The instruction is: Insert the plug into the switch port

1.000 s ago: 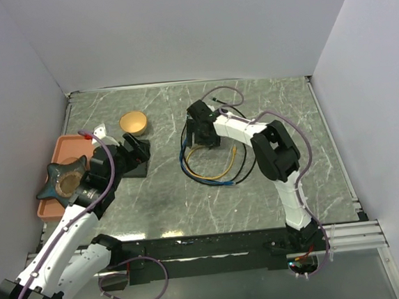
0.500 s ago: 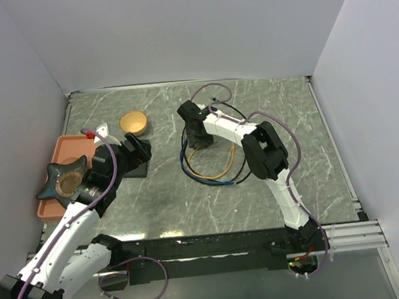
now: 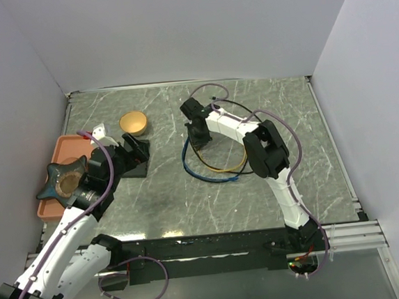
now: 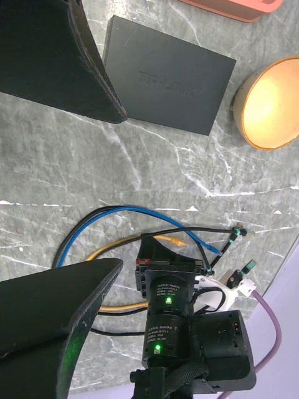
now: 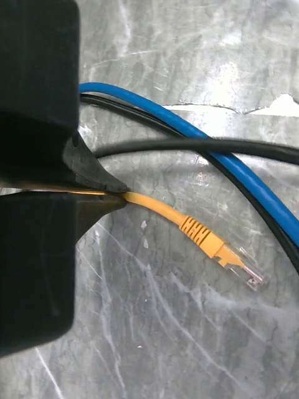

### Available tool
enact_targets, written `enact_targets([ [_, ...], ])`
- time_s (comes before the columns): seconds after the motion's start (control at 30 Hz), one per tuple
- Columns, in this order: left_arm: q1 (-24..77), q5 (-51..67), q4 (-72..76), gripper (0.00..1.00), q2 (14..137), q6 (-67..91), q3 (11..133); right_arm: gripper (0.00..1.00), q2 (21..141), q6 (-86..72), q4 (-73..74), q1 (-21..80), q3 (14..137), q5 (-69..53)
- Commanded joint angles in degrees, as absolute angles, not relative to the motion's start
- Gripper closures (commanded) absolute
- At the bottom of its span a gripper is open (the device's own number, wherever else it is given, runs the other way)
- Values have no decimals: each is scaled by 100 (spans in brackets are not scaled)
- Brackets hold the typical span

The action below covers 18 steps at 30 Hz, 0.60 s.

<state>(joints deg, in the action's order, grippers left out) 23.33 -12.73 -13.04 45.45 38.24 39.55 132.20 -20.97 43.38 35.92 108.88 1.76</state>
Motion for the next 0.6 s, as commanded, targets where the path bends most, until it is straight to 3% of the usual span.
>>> enact_targets([
  [0.0, 2355, -1178, -1046, 4, 4377, 3709, 3902, 100, 12745, -1679, 4088, 3498, 10442, -62],
  [0.57, 2355, -1169, -1063, 4, 4359, 3700, 3885, 100, 8932, -1485, 2260, 3007, 8228, -1677],
])
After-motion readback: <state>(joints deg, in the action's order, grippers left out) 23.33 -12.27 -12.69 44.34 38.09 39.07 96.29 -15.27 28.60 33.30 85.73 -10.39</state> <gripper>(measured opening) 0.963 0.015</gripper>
